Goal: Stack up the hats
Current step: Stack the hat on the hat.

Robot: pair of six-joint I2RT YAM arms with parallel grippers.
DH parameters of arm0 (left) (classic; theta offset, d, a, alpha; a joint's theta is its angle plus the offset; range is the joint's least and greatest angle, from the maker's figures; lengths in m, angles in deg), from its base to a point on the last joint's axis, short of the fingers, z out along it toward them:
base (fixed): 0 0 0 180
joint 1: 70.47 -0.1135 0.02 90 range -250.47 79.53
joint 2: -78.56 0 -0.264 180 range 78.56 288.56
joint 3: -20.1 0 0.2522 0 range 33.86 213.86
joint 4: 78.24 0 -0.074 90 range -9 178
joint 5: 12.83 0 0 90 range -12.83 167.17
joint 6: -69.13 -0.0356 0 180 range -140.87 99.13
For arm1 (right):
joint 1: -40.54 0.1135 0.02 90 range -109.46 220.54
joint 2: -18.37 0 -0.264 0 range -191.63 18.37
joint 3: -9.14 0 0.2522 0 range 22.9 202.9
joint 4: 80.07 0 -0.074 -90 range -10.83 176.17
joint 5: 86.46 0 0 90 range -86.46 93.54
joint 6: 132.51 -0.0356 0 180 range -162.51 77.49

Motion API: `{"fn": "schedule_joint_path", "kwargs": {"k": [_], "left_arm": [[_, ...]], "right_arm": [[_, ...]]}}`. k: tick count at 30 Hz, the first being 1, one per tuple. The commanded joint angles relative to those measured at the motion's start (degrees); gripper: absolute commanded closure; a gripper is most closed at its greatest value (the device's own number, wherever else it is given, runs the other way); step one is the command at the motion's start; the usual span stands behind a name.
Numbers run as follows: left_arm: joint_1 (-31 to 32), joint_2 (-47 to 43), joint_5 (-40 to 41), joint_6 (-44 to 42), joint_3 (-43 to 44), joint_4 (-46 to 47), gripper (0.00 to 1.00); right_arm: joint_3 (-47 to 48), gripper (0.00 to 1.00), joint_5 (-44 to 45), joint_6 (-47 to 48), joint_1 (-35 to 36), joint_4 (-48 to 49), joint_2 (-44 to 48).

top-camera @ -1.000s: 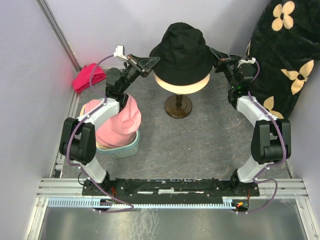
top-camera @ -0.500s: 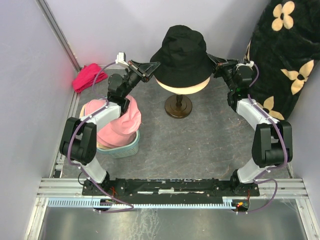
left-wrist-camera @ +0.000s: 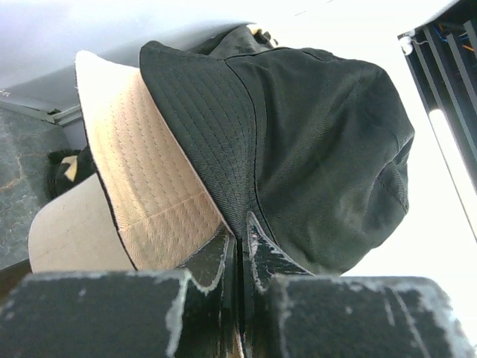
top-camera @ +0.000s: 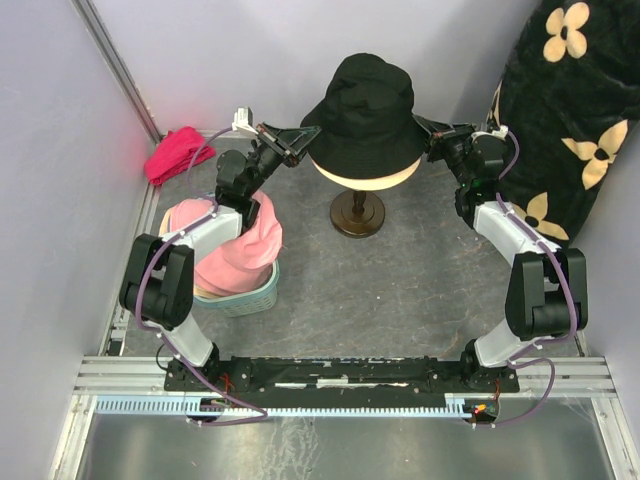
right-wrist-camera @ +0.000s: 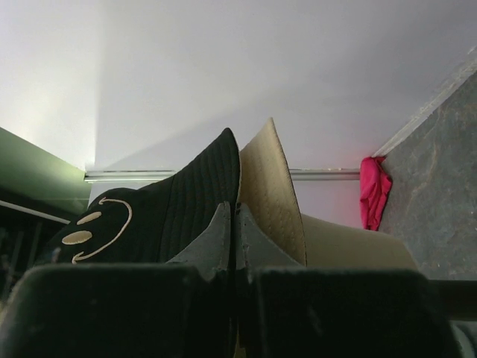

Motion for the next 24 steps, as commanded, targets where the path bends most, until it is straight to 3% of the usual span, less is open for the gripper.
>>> {"fn": "schedule_joint_path", "kwargs": {"k": [1, 15, 24], "left_arm": [[-0.2, 1.0, 0.9, 1.5, -1.2, 0.0, 0.97], [0.0, 4.6, -0.2, 3.1, -0.1, -0.9, 0.97], [0.0, 4.8, -1.0, 4.0, 0.4, 1.2, 0.97]], "right_arm": [[0.0, 0.98, 1.7, 4.7, -0.5, -8.7, 0.6], [3.6, 0.98, 1.2, 12.1, -0.5, -19.3, 0.3], [4.2, 0.98, 0.7, 14.3, -0.7, -16.2, 1.9]]}}
